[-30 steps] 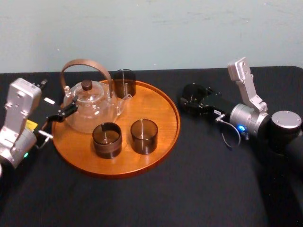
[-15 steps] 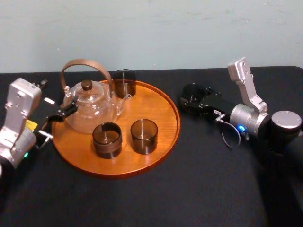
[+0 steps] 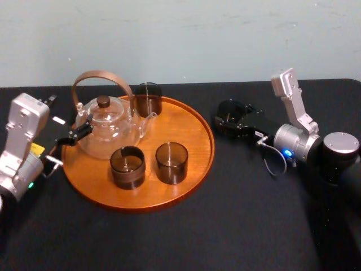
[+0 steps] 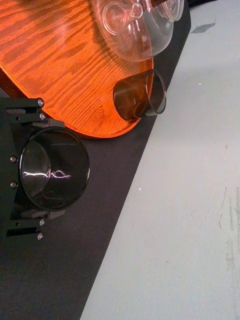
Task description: Pick up the glass from the table and place it on the tray.
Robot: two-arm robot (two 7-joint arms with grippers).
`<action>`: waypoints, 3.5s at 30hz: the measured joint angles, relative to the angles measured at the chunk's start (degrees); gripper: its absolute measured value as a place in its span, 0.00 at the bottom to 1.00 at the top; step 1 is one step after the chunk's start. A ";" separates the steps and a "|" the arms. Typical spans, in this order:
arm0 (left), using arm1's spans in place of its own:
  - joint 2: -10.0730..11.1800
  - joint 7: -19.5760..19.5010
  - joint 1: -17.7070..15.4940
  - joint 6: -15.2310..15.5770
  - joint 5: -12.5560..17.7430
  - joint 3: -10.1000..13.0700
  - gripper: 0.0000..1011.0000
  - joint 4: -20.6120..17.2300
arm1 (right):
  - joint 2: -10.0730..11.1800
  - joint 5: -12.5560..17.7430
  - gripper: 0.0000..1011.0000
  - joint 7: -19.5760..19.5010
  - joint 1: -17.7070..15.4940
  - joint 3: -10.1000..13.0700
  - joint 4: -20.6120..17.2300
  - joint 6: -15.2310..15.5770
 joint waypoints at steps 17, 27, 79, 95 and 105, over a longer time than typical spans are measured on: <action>0.00 0.00 0.00 0.00 0.00 0.00 0.99 0.00 | 0.00 0.00 0.90 0.00 0.00 0.00 0.00 0.00; 0.00 0.00 0.00 0.00 0.00 0.00 0.99 0.00 | 0.00 0.00 0.90 0.00 0.00 0.00 0.00 0.00; 0.00 0.01 -0.01 0.00 0.00 -0.02 0.99 0.00 | -8.96 4.56 0.90 9.82 14.12 -5.37 24.46 -12.76; 0.00 0.00 0.00 0.00 0.00 0.00 0.99 0.00 | -8.02 2.38 0.90 9.10 11.98 -3.29 19.95 -10.52; 0.00 0.00 0.00 0.00 0.00 0.00 0.99 0.00 | -7.86 1.91 0.90 8.95 11.53 -2.86 19.01 -10.04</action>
